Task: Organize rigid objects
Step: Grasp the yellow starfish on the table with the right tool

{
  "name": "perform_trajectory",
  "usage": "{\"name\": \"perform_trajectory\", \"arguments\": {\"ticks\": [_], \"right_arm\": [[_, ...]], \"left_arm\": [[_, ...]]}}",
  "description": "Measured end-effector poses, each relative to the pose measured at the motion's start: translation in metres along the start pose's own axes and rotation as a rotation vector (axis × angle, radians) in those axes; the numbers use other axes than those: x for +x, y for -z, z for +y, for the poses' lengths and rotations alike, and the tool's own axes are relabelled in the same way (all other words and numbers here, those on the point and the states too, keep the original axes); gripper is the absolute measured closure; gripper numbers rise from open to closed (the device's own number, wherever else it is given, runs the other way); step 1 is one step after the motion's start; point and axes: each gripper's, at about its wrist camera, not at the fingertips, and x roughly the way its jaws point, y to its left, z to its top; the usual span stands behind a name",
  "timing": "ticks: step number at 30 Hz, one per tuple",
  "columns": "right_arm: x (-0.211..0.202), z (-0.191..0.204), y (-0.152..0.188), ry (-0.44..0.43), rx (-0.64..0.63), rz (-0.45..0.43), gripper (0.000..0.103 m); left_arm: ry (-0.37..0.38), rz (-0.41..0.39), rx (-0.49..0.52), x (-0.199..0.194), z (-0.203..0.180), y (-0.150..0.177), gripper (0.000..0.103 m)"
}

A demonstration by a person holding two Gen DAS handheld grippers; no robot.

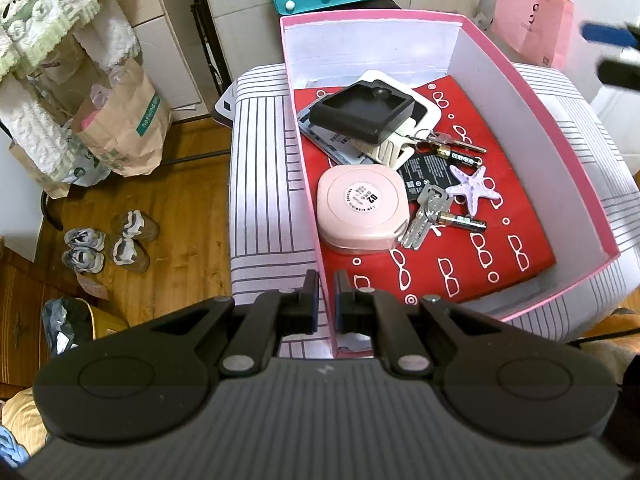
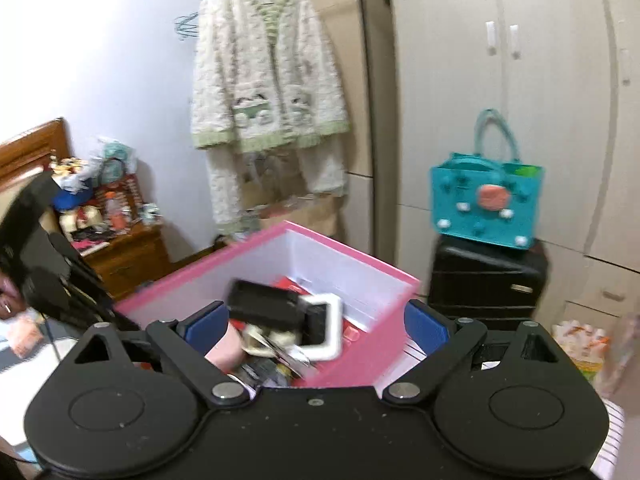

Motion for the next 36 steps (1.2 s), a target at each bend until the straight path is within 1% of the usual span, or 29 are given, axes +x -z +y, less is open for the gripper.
{"name": "perform_trajectory", "arguments": {"ticks": [2, 5, 8, 10, 16, 20, 25, 28, 30, 31, 33, 34, 36], "right_arm": [[-0.009, -0.009, 0.016, 0.037, -0.007, 0.005, 0.007], [-0.013, -0.021, 0.040, 0.085, 0.015, 0.038, 0.007], [-0.012, -0.037, 0.064, 0.108, 0.054, 0.079, 0.011], [-0.008, -0.047, 0.079, 0.123, 0.078, 0.108, 0.013], [0.014, -0.059, 0.113, 0.180, 0.099, 0.145, 0.017], [0.031, -0.064, 0.124, 0.166, 0.154, 0.158, 0.020], [0.047, -0.072, 0.133, 0.200, 0.250, 0.153, 0.021], [0.050, -0.069, 0.132, 0.229, 0.243, 0.138, 0.026], [0.054, -0.064, 0.132, 0.266, 0.208, 0.152, 0.032], [0.055, -0.060, 0.132, 0.288, 0.179, 0.161, 0.033], [0.056, -0.052, 0.132, 0.310, 0.128, 0.160, 0.041], [0.055, -0.050, 0.131, 0.308, 0.126, 0.162, 0.042], [0.055, -0.049, 0.130, 0.315, 0.129, 0.166, 0.042]], "left_arm": [[-0.007, -0.005, -0.006, 0.001, -0.001, 0.000, 0.097], [-0.014, -0.012, -0.016, 0.001, -0.001, 0.000, 0.097], [-0.026, -0.017, -0.020, 0.002, -0.003, 0.000, 0.096], [-0.033, -0.023, -0.023, 0.002, -0.004, 0.001, 0.097], [-0.031, -0.045, -0.060, 0.002, -0.002, 0.003, 0.096], [-0.033, -0.046, -0.069, 0.002, -0.002, 0.004, 0.097], [-0.031, -0.044, -0.076, 0.003, -0.002, 0.003, 0.097], [-0.031, -0.043, -0.076, 0.003, -0.002, 0.002, 0.097], [-0.030, -0.043, -0.076, 0.003, -0.002, 0.002, 0.096], [-0.030, -0.044, -0.077, 0.003, -0.002, 0.002, 0.096], [-0.030, -0.045, -0.077, 0.003, -0.002, 0.002, 0.096], [-0.028, -0.046, -0.078, 0.004, -0.001, 0.002, 0.096], [-0.025, -0.049, -0.079, 0.004, -0.001, 0.001, 0.097]]}}
